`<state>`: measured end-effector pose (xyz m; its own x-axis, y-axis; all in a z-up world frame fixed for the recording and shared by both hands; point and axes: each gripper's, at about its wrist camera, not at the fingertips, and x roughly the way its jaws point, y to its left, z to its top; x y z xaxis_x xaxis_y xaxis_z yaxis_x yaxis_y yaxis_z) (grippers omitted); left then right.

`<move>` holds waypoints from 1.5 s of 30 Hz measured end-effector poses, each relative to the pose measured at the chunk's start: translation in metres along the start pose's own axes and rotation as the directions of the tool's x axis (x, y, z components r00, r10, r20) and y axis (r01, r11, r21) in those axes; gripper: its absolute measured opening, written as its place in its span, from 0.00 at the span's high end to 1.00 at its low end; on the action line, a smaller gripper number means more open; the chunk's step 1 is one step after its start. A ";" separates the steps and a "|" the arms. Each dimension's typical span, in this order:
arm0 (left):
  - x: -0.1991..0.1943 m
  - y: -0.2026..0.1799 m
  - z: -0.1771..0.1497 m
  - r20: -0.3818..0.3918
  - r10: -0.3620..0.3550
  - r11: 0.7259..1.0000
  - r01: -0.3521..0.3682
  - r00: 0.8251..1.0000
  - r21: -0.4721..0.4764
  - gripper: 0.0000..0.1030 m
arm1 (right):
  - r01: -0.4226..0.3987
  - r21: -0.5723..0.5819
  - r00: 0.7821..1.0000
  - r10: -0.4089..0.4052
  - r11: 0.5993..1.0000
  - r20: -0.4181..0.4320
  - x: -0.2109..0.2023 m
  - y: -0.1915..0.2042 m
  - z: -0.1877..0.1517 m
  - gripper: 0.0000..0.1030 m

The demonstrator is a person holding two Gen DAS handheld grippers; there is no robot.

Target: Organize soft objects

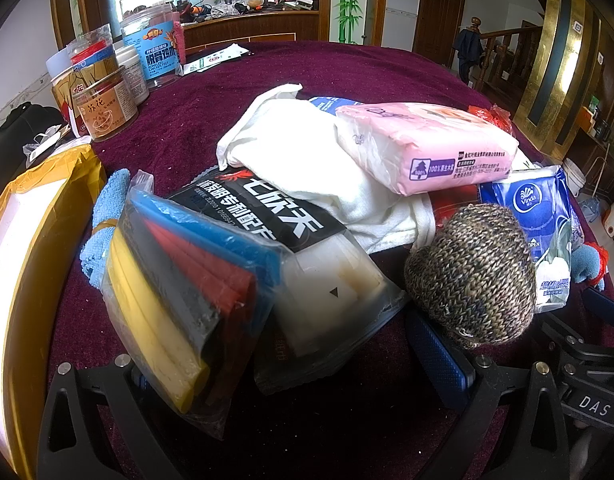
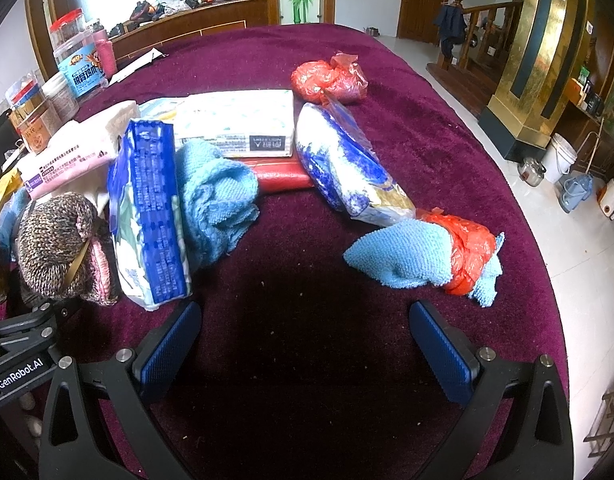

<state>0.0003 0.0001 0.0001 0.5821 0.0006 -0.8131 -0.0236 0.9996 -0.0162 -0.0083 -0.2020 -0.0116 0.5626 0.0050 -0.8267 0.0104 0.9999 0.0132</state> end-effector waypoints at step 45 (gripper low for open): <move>-0.125 0.146 -0.040 0.190 -0.104 0.990 0.120 0.976 -0.077 0.01 | -0.055 0.135 0.939 0.005 0.989 0.343 -0.067 -0.002 -0.002 0.00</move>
<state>-0.1082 0.1448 0.0765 0.7255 -0.0976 -0.6812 -0.0160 0.9872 -0.1585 -0.0479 -0.2043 0.0426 0.8119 0.0043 -0.5838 0.0912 0.9867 0.1342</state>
